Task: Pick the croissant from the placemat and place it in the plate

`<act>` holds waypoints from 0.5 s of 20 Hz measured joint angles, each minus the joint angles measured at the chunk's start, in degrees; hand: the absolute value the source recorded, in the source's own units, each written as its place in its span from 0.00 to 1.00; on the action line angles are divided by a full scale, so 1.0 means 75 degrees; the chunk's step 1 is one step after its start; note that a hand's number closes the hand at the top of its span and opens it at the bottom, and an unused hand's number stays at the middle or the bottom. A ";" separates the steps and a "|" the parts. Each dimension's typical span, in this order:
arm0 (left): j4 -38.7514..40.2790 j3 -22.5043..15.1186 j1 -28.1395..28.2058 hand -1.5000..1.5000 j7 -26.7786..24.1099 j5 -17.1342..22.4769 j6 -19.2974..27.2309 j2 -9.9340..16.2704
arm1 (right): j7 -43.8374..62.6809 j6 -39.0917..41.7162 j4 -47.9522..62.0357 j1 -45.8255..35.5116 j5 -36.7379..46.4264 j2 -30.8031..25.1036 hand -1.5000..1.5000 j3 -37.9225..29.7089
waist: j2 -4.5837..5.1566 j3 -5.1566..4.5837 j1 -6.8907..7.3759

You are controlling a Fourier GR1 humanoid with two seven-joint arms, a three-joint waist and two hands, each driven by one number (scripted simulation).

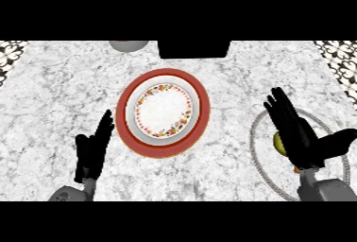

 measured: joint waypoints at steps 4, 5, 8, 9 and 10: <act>-0.0230 0.0272 -0.0248 0.50 0.0109 -0.0031 -0.0217 0.0381 | -0.0543 0.1310 0.0277 0.0190 -0.0463 -0.0953 1.00 -0.0866 | 0.0095 0.0075 0.0168; -0.0325 0.0371 -0.0315 0.50 0.0174 -0.0014 -0.0274 0.0543 | -0.0673 0.1770 0.0406 0.0194 -0.0641 -0.1304 1.00 -0.1136 | 0.0105 0.0088 0.0191; -0.0321 0.0583 -0.0471 0.50 0.0194 0.0025 -0.0367 0.0785 | -0.1101 0.2167 0.0576 0.0144 0.0281 -0.2599 0.00 -0.1468 | 0.0105 0.0033 0.0157; -0.0351 0.0628 -0.0475 0.50 0.0207 0.0082 -0.0453 0.0844 | -0.1430 0.1947 0.0824 0.0225 0.0487 -0.2694 0.00 -0.1738 | 0.0120 0.0054 0.0145; -0.0375 0.0673 -0.0475 0.50 0.0205 0.0123 -0.0518 0.0896 | -0.1834 0.1805 0.1130 0.0309 0.0484 -0.2620 0.00 -0.2030 | 0.0139 0.0080 0.0150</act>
